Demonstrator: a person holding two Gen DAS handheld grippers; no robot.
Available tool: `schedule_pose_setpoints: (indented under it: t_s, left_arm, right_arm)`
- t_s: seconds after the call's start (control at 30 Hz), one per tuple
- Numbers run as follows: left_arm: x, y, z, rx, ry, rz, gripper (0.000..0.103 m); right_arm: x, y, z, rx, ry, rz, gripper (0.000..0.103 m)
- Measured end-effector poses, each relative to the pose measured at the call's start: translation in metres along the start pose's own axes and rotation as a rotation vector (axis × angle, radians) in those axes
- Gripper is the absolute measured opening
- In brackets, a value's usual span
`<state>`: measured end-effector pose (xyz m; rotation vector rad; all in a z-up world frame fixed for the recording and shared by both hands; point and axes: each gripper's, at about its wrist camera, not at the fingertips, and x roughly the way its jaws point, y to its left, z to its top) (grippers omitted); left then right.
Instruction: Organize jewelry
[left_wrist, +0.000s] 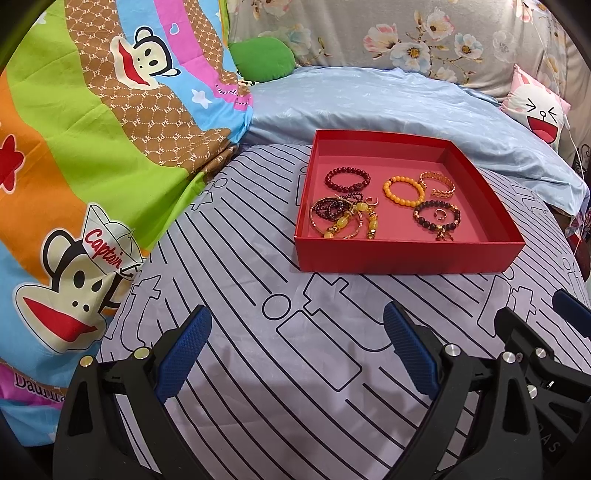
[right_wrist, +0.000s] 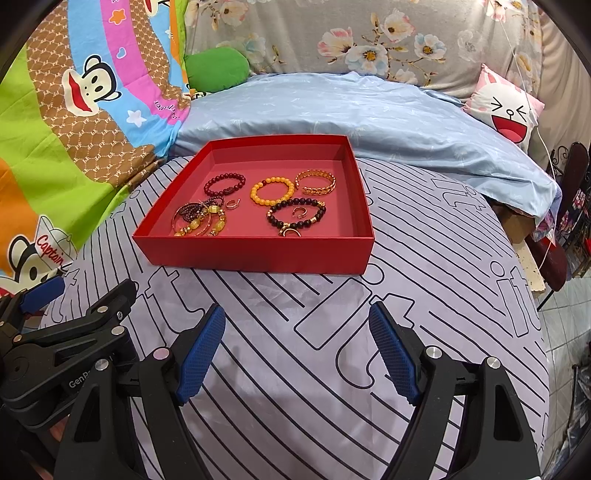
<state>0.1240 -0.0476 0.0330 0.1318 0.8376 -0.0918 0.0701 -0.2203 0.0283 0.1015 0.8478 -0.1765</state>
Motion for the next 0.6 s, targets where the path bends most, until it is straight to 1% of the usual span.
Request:
schedule_pose_setpoints:
  t_s: [0.33,0.47,0.6]
  left_arm:
    - [-0.001,-0.0012,0.0004,0.001,-0.003,0.001,0.089]
    - [0.0008,-0.0024,0.0013,0.006,-0.002,0.016,0.089]
    - [0.003,-0.001,0.0006,-0.004,0.009,0.003,0.089]
  right_arm:
    - [-0.0015,-0.0013,0.0045,0.004,-0.002,0.002,0.077]
    - [-0.0011,-0.0016,0.0046,-0.004,0.0,-0.003,0.077]
    - [-0.0001,-0.0014,0.0066,-0.008,0.0,-0.005,0.077]
